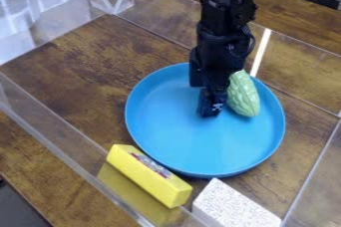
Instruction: Put the white object in the blue tray
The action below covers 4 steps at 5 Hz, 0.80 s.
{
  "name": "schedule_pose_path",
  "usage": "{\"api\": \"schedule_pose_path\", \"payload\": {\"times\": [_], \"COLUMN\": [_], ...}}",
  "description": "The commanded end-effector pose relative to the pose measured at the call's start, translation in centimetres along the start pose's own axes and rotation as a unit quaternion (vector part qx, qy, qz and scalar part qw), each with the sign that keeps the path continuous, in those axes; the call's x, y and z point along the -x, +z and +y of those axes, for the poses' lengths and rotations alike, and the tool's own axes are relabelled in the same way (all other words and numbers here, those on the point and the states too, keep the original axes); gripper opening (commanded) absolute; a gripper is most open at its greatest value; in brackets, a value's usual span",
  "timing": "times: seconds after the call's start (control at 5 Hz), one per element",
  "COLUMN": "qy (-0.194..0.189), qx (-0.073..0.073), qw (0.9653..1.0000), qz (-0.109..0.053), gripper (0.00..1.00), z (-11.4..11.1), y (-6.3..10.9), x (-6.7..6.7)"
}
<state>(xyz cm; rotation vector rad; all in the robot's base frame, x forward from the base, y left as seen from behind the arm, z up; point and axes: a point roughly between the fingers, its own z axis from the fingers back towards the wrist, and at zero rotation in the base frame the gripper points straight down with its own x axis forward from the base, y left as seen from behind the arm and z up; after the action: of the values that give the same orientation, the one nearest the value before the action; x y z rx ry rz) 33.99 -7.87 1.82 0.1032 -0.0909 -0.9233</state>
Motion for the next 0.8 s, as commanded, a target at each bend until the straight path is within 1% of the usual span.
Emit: {"api": "schedule_pose_path", "payload": {"times": [0.0, 0.6], "qy": [-0.01, 0.005], "qx": [0.02, 0.027], "qw": [0.9996, 0.9994], "qz": [0.016, 0.021], "gripper": [1.0, 1.0], "z": [-2.49, -2.89], "y": [-0.65, -0.47], "x": [0.01, -0.14]}}
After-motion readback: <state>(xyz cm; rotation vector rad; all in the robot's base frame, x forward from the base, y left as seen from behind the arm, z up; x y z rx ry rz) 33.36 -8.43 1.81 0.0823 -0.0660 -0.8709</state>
